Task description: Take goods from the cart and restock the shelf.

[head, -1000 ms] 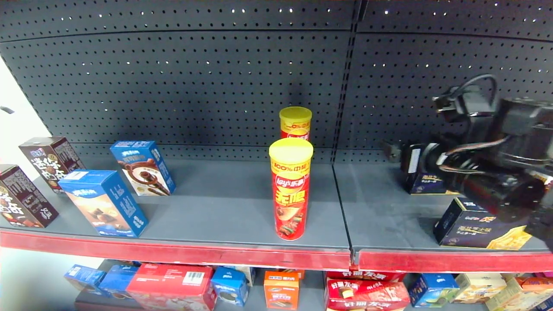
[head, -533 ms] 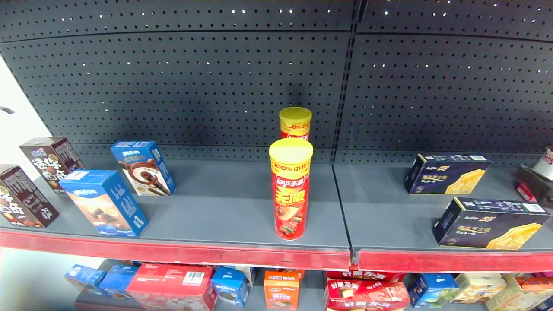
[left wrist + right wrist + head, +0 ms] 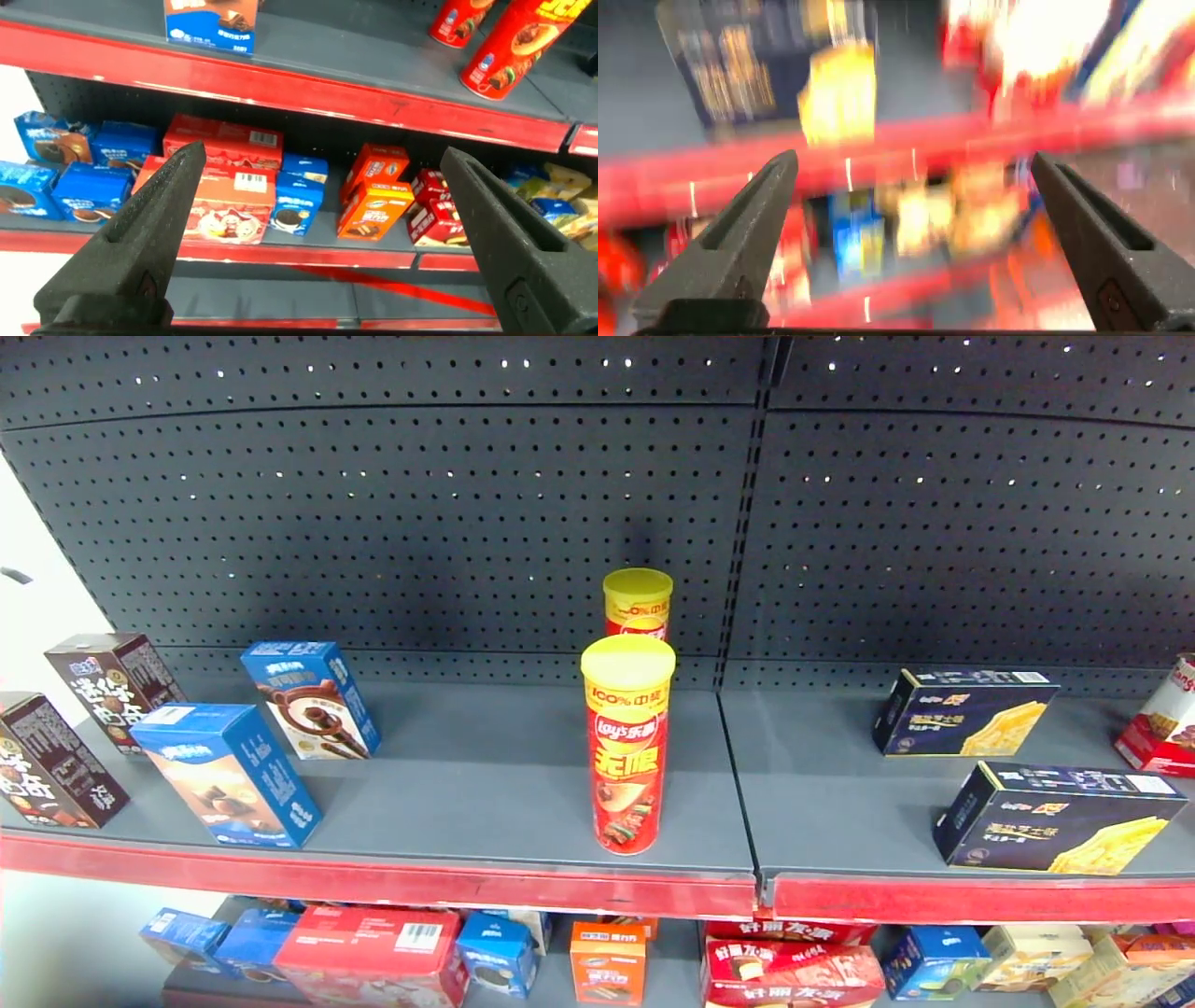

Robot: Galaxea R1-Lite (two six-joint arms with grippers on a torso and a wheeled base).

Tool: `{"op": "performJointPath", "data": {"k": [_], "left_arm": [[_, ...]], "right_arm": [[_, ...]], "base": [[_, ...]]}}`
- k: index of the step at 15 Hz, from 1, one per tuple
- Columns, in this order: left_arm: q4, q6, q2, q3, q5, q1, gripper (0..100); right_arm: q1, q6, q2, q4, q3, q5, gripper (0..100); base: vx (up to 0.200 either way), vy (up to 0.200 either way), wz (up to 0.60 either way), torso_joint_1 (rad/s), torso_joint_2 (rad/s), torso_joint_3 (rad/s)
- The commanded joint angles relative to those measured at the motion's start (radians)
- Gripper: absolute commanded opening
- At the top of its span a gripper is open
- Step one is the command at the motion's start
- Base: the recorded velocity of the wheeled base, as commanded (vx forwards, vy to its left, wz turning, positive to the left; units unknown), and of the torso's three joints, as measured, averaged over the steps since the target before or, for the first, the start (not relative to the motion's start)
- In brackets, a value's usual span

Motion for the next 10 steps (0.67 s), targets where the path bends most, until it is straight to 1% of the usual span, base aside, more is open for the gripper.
{"op": "performJointPath", "data": {"k": [1, 2, 3, 4, 5, 7, 8, 9, 10], "left_arm": [[0.000, 0.024, 0.001, 0.002, 0.000, -0.002, 100], [0.000, 0.045, 0.001, 0.002, 0.000, -0.002, 100], [-0.002, 0.059, 0.001, 0.002, -0.001, -0.006, 100], [-0.011, 0.088, 0.001, 0.003, -0.006, -0.037, 100], [-0.031, 0.102, 0.001, 0.015, -0.038, -0.042, 100], [-0.074, 0.108, 0.001, 0.031, -0.170, -0.042, 100], [-0.065, 0.122, 0.001, 0.028, -0.225, -0.045, 100], [-0.063, 0.127, 0.001, 0.026, -0.271, -0.055, 100], [-0.063, 0.131, 0.001, 0.023, -0.305, -0.066, 100]], "right_arm": [[-0.029, 0.025, -0.169, 0.076, 0.023, 0.121, 100], [-0.029, 0.023, -0.169, 0.080, 0.021, 0.231, 100], [-0.029, 0.017, -0.169, 0.089, 0.017, 0.303, 100], [-0.029, 0.014, -0.169, 0.135, 0.004, 0.448, 100], [-0.029, 0.014, -0.169, 0.153, 0.000, 0.538, 100], [-0.029, 0.002, -0.169, 0.147, 0.003, 0.549, 100], [-0.029, 0.005, -0.169, 0.145, 0.004, 0.544, 100], [-0.029, 0.005, -0.169, 0.144, 0.004, 0.534, 100], [-0.029, -0.005, -0.169, 0.144, 0.008, 0.511, 100]], "base": [[0.000, 0.000, 0.00, 0.000, 0.00, 0.000], [0.000, 0.000, 0.00, 0.000, 0.00, 0.000], [0.000, 0.000, 0.00, 0.000, 0.00, 0.000], [0.000, 0.000, 0.00, 0.000, 0.00, 0.000], [0.000, 0.000, 0.00, 0.000, 0.00, 0.000], [0.000, 0.000, 0.00, 0.000, 0.00, 0.000], [0.000, 0.000, 0.00, 0.000, 0.00, 0.000], [0.000, 0.000, 0.00, 0.000, 0.00, 0.000], [0.000, 0.000, 0.00, 0.000, 0.00, 0.000]]}}
